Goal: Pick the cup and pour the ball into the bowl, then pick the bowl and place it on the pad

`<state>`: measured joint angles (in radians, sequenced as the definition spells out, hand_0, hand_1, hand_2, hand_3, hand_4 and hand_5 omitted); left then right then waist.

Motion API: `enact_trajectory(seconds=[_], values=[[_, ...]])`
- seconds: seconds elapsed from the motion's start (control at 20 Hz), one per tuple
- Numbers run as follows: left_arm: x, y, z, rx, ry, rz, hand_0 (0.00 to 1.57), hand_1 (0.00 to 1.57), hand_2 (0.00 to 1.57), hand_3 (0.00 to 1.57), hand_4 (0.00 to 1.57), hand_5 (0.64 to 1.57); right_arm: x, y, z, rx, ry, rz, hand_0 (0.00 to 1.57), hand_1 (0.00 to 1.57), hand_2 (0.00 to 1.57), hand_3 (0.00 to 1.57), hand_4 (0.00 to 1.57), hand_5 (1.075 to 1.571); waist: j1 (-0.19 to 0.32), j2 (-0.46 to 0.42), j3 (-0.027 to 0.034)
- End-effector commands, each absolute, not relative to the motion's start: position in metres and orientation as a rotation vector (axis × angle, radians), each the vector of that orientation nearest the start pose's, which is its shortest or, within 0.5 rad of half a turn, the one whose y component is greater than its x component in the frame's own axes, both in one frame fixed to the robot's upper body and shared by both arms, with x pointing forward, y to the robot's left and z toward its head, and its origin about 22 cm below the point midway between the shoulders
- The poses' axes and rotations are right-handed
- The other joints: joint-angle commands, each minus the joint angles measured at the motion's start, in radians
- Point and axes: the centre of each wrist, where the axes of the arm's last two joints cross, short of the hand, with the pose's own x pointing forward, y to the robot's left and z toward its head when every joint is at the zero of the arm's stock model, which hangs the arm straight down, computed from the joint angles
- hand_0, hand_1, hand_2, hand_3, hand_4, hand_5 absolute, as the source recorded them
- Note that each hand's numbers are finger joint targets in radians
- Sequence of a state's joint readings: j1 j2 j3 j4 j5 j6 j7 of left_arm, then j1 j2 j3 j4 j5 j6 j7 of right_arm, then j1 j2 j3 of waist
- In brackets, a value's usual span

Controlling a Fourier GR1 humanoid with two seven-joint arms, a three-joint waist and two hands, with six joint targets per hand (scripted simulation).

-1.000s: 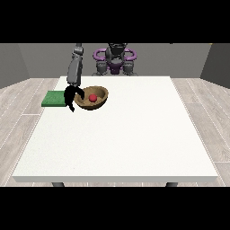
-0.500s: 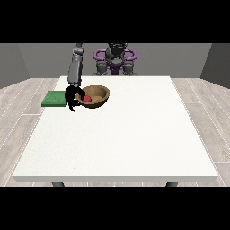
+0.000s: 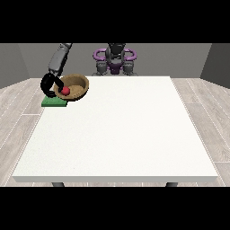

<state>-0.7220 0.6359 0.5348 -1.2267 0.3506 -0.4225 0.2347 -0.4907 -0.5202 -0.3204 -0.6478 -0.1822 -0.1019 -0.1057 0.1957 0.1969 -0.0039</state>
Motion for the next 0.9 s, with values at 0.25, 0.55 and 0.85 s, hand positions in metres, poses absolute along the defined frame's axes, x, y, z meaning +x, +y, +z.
enact_trajectory(seconds=[0.25, 0.55, 0.85], values=[[0.321, 0.461, 0.221, 0.136, -1.876, -0.068, 0.0, 0.0, 0.0, 0.0, 1.2, 1.545, 0.318, -0.496, 0.092, -0.589, -1.249, -0.222, 1.57, 1.57, 1.57, 0.67, 1.07, 1.566, -0.083, -0.045, 0.0036], [0.305, 0.496, 0.177, 0.214, -1.82, 0.024, 0.0, 0.0, 0.0, 0.0, 1.2, 1.546, 0.333, -0.466, 0.094, -0.553, -1.257, -0.123, 1.57, 1.57, 1.57, 0.67, 1.07, 1.566, -0.174, -0.068, 0.0032], [0.29, 0.519, 0.218, 0.212, -1.921, -0.013, 0.0, 0.0, 0.0, 0.0, 1.22, 1.553, 0.311, -0.494, 0.077, -0.537, -1.302, -0.204, 1.57, 1.57, 1.57, 0.49, 1.07, 1.568, -0.146, 0.016, 0.0044]])
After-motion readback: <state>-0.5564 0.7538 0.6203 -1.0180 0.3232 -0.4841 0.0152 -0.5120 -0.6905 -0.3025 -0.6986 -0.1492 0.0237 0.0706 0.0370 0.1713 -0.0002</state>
